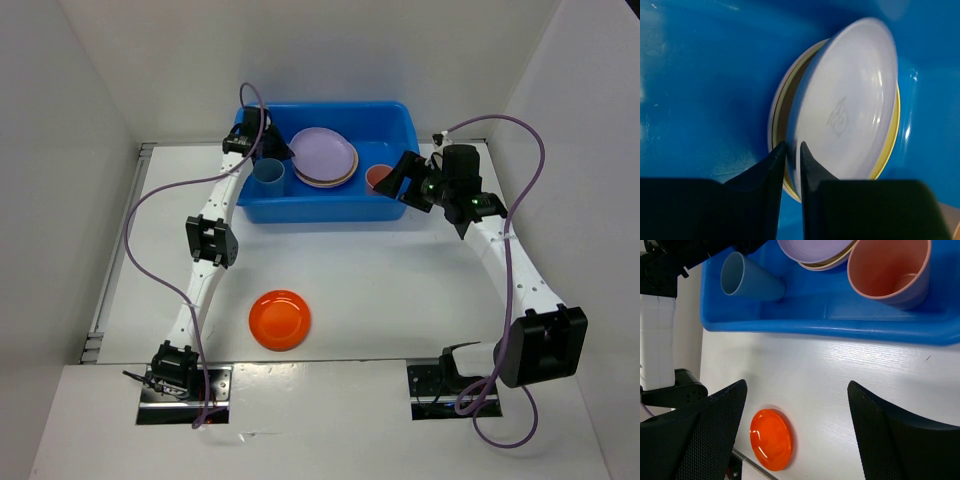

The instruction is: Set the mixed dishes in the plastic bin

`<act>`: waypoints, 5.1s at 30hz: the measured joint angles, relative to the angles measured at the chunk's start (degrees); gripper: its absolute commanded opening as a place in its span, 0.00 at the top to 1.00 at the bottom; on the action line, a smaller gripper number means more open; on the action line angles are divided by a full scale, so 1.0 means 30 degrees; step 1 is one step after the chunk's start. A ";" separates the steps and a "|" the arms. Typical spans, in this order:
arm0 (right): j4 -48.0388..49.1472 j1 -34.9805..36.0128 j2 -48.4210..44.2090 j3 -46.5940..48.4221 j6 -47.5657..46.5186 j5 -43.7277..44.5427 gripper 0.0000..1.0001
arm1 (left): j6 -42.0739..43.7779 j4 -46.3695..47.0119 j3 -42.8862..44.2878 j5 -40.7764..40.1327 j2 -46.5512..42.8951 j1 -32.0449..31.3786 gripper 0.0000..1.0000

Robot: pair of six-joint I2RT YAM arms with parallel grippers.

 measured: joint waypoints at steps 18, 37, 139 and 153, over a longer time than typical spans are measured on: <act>0.0590 0.1909 -0.1260 -0.2222 -0.0495 -0.2820 0.14 | 0.2958 -0.0058 0.0000 0.1107 -0.0670 -0.0036 0.34; 0.5421 0.9792 -0.1712 -1.0309 0.3687 -0.0248 0.20 | 0.6951 -0.3060 0.0175 0.1974 -1.7464 -0.0233 0.22; -0.9857 0.0743 3.0818 3.6188 0.0350 -0.2106 0.68 | 0.6921 0.4109 -3.2479 0.3475 -3.7980 -0.1384 0.00; -1.2597 0.0918 2.5631 3.6290 -0.1093 0.0466 0.00 | 0.6856 0.3832 -3.2144 0.3402 -3.9109 -0.1384 0.00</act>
